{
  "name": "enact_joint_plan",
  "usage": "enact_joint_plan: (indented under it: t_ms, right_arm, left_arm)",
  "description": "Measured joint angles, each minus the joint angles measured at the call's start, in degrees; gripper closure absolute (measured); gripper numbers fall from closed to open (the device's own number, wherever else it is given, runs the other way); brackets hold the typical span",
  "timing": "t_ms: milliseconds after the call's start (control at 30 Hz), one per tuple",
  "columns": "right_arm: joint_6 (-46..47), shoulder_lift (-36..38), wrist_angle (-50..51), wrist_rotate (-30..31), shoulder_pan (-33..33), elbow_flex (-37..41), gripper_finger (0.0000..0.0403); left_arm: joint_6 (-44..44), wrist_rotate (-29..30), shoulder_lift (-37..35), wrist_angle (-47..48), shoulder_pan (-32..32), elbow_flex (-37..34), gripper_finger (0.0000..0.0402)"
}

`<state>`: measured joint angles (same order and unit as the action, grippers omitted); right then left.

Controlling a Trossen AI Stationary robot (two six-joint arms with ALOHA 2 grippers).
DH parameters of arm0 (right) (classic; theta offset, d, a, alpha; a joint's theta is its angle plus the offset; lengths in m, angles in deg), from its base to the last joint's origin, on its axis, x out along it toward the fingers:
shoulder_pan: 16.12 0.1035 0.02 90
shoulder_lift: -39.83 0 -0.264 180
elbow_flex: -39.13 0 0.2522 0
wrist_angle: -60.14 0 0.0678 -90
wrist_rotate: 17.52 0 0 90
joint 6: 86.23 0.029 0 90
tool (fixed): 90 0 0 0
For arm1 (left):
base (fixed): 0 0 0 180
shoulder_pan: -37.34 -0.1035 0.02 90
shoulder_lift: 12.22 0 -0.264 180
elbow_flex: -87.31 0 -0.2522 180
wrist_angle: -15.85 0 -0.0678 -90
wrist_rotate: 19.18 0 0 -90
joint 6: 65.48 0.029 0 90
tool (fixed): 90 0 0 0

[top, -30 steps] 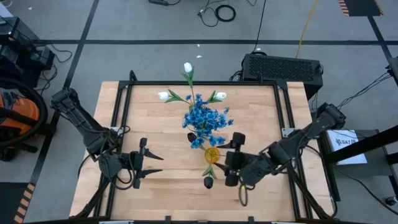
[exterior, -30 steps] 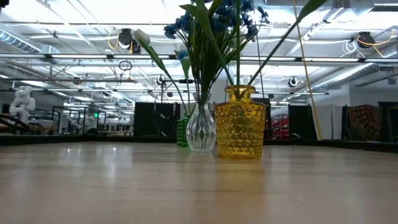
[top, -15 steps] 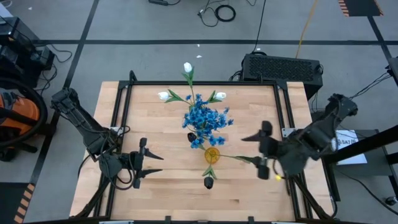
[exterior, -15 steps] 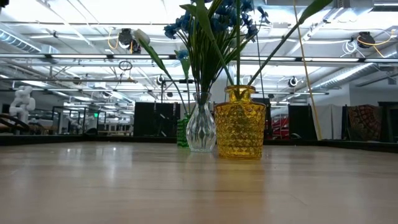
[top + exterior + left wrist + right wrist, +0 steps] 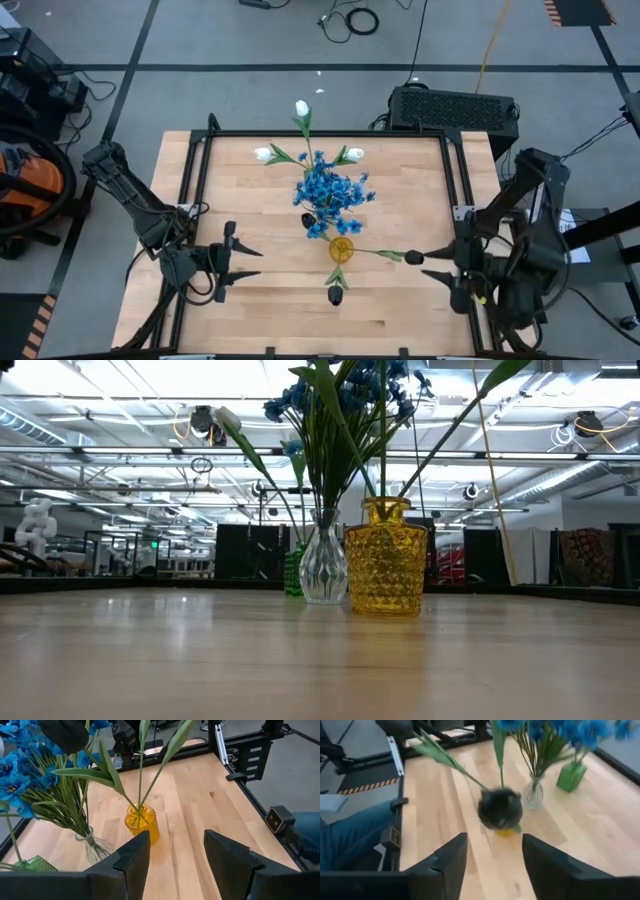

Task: Sort flowers into vase by color
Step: Put the black flower into the yellow vase, then return to Home Position

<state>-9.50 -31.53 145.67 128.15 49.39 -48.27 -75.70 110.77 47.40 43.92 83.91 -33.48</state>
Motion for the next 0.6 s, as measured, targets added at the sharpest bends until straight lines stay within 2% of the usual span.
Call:
enact_joint_plan:
  t_ms: [133, 300, 600]
  right_arm:
    - [7.44, -1.66, -0.43, 2.65, 1.15, 5.98, 0.0258]
    - [11.04, -2.81, -3.17, 7.5, 0.86, 10.86, 0.0303]
    - [-3.09, -2.71, -17.21, 13.91, -2.71, 11.07, 0.035]
  left_arm:
    - [0.02, 0.28, 0.0, -0.14, 0.0, 0.0, 0.0208]
    - [0.02, 0.86, 0.0, -0.16, -0.06, 0.0, 0.0208]
    - [0.06, 1.09, 0.0, -0.15, -0.09, 0.0, 0.0208]
